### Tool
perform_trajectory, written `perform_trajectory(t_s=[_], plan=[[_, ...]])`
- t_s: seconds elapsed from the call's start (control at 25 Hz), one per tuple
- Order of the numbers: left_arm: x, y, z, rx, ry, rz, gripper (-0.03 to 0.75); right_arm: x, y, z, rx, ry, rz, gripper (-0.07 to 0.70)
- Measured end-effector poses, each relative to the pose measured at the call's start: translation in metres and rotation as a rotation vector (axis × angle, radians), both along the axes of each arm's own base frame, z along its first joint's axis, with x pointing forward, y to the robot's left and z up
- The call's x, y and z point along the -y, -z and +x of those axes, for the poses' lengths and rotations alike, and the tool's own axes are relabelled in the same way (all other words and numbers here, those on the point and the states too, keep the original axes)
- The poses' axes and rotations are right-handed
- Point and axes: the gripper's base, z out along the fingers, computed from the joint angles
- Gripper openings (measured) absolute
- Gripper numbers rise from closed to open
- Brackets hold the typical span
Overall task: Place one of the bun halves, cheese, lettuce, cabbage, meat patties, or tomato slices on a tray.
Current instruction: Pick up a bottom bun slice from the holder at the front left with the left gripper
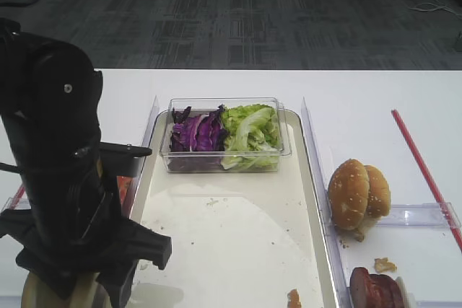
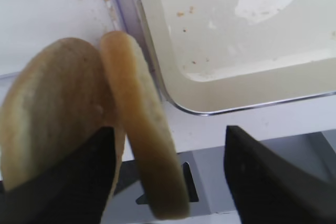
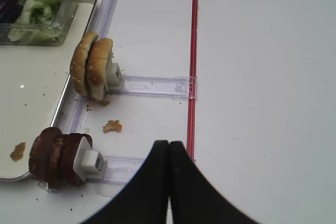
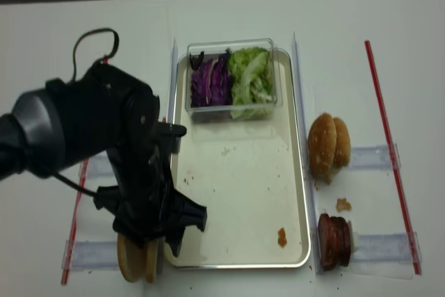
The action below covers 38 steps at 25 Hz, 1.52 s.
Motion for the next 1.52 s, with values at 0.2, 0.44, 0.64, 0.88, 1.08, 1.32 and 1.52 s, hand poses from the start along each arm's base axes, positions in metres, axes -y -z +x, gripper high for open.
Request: perform_trajectory(t_s=[0.2,0.44,0.64,0.88,1.08,1.32,1.52], plan=[[-0.0012,0.0009,0.0016,0.01,-0.005,0.02,0.37,0.0,0.0,0.0,0.0,0.0,0.0,0.238],[-0.0012,0.0011,0.0016,0.009,-0.007,0.021,0.244,0.0,0.0,0.0,0.0,0.0,0.0,0.238],[-0.0037,0.001,0.0018,0.011,-0.005,0.048,0.153,0.0,0.0,0.0,0.0,0.0,0.0,0.238],[-0.0084,0.0003,0.0025,0.016,-0.005,0.102,0.087,0.0,0.0,0.0,0.0,0.0,0.0,0.231],[-0.0088,0.0002,0.0027,0.02,-0.008,0.108,0.074,0.0,0.0,0.0,0.0,0.0,0.0,0.231],[-0.0093,-0.0014,0.0022,0.007,-0.007,0.117,0.071,0.0,0.0,0.0,0.0,0.0,0.0,0.238],[-0.0064,-0.0075,0.006,0.02,-0.008,0.107,0.067,0.0,0.0,0.0,0.0,-0.001,-0.002,0.231]])
